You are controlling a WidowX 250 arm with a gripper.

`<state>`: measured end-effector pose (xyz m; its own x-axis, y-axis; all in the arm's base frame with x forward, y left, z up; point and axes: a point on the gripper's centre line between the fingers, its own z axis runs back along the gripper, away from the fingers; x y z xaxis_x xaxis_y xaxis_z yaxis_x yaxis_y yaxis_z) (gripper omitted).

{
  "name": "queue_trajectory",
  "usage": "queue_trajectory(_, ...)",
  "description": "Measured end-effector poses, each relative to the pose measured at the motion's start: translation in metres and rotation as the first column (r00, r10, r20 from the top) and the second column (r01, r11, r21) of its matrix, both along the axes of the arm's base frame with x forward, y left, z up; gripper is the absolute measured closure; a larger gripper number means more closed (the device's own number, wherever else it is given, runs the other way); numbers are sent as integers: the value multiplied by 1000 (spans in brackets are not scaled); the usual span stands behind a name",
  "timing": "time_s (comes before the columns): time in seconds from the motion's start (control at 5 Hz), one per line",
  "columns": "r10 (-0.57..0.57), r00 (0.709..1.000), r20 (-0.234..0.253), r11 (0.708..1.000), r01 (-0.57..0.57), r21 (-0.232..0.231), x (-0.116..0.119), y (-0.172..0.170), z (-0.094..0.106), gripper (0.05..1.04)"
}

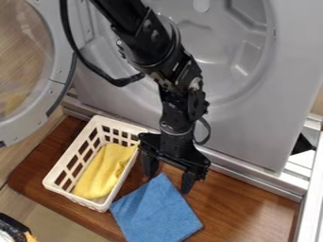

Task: Move the blue cloth to the right side of the table

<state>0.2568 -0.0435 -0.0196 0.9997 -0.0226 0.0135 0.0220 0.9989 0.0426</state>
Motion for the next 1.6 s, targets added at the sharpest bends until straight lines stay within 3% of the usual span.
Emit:
queue_trajectory(0.2,3,1000,-20,1000,-3,1,-4,1,-7,84)
queue_trajectory(0.6,-88,995,37,995,89,-39,-28,-28,-29,84)
queue_trajectory(0.8,-93,994,53,995,94,-28,-35,-34,-38,84)
queue_trajectory(1.2,24,999,30,1000,-24,2,-34,-11,-49,84)
queue_trajectory(1.6,35,999,-9,999,-35,16,-34,-8,-58,83)
